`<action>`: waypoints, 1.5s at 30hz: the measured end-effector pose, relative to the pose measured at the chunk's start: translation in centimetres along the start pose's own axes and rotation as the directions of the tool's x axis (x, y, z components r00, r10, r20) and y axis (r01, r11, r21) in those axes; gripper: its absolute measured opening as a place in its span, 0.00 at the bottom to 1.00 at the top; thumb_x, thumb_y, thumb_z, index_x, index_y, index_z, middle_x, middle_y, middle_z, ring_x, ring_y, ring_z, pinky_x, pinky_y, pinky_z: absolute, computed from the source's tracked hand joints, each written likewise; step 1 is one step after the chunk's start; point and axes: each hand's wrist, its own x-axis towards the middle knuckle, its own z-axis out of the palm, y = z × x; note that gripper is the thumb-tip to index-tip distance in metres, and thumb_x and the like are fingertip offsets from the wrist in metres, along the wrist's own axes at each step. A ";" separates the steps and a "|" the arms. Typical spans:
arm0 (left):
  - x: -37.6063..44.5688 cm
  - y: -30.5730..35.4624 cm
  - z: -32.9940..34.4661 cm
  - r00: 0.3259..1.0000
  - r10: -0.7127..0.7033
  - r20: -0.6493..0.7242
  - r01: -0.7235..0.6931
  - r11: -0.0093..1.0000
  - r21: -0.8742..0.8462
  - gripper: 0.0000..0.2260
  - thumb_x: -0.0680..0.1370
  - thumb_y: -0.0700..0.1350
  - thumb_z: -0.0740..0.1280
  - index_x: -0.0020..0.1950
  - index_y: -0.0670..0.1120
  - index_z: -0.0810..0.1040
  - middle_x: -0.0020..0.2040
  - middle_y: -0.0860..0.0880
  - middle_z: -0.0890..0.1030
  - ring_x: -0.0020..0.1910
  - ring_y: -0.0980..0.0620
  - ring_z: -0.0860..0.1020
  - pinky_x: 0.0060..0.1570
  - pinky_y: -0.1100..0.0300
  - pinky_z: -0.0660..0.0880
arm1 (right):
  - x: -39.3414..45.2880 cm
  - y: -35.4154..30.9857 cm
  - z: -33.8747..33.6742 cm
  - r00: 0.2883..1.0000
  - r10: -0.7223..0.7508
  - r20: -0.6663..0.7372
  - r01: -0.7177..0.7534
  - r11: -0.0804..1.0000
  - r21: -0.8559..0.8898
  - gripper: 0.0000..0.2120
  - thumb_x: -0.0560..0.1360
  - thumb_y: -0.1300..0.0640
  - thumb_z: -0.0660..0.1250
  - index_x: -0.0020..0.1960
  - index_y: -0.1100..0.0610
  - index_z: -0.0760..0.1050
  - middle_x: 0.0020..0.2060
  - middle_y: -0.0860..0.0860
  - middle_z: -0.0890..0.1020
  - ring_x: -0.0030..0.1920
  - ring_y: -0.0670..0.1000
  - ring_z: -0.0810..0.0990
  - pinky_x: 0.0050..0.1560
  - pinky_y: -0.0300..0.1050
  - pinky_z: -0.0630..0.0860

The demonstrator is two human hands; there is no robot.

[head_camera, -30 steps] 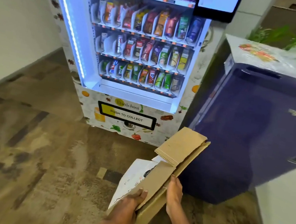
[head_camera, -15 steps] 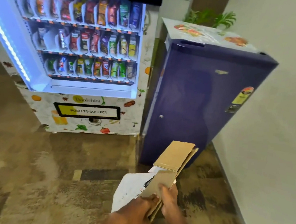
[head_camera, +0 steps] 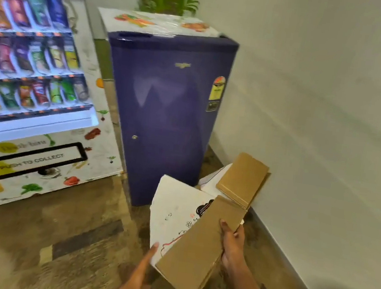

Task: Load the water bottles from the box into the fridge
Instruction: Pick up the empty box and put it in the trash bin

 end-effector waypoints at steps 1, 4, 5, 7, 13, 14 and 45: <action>-0.3 -0.5 1.4 0.998 -0.019 0.062 0.023 0.998 -0.056 0.32 0.67 0.65 0.74 0.62 0.47 0.70 0.61 0.39 0.77 0.59 0.36 0.77 0.58 0.39 0.75 | 0.0 -0.2 -1.7 1.000 0.001 -0.021 0.000 0.999 0.045 0.18 0.78 0.60 0.68 0.66 0.54 0.68 0.55 0.58 0.80 0.52 0.59 0.81 0.51 0.60 0.80; -1.2 -2.8 6.5 0.965 0.036 0.261 0.034 0.965 -0.258 0.27 0.71 0.55 0.72 0.67 0.46 0.73 0.58 0.37 0.81 0.58 0.38 0.79 0.60 0.41 0.75 | -0.8 -0.7 -6.9 0.998 0.006 -0.067 0.005 0.987 0.161 0.20 0.77 0.60 0.69 0.66 0.54 0.69 0.58 0.59 0.80 0.56 0.61 0.81 0.55 0.64 0.78; -1.7 -3.5 8.0 0.948 0.076 0.311 0.020 0.955 -0.295 0.25 0.72 0.52 0.71 0.67 0.46 0.74 0.59 0.37 0.81 0.59 0.38 0.78 0.60 0.40 0.75 | -1.1 -0.7 -8.4 0.997 0.021 -0.081 -0.005 0.981 0.193 0.20 0.77 0.59 0.69 0.67 0.53 0.69 0.58 0.58 0.80 0.56 0.61 0.81 0.56 0.65 0.77; -3.8 -5.0 11.3 0.913 0.118 0.391 0.019 0.944 -0.330 0.18 0.76 0.49 0.68 0.64 0.44 0.77 0.60 0.36 0.80 0.56 0.37 0.79 0.55 0.39 0.77 | -2.0 -0.9 -12.2 0.994 0.040 -0.106 -0.011 0.964 0.265 0.22 0.76 0.58 0.70 0.67 0.51 0.68 0.58 0.57 0.79 0.57 0.61 0.80 0.57 0.66 0.77; -6.9 -10.1 16.5 0.813 0.121 0.569 0.028 0.969 -0.245 0.29 0.62 0.44 0.82 0.61 0.40 0.79 0.61 0.35 0.79 0.60 0.37 0.78 0.62 0.33 0.69 | -4.5 -1.3 -21.9 0.987 0.013 -0.162 0.055 0.911 0.409 0.23 0.76 0.59 0.70 0.69 0.52 0.67 0.58 0.57 0.79 0.58 0.61 0.79 0.56 0.64 0.77; -6.7 -11.2 17.0 0.811 0.120 0.573 -0.004 0.980 -0.200 0.38 0.55 0.38 0.85 0.63 0.40 0.76 0.61 0.35 0.79 0.58 0.37 0.79 0.59 0.33 0.71 | -4.8 -1.1 -23.4 0.986 0.012 -0.165 0.059 0.906 0.419 0.23 0.76 0.59 0.70 0.68 0.52 0.68 0.59 0.57 0.79 0.58 0.60 0.80 0.56 0.65 0.77; -5.7 -24.1 54.6 0.034 -0.245 0.969 -0.988 -0.155 -0.005 0.21 0.79 0.42 0.67 0.72 0.52 0.71 0.62 0.56 0.78 0.59 0.61 0.76 0.55 0.73 0.73 | -4.6 -6.5 -55.7 0.691 0.125 -0.712 0.310 0.838 0.448 0.16 0.80 0.60 0.63 0.68 0.58 0.71 0.56 0.58 0.80 0.51 0.53 0.80 0.49 0.49 0.80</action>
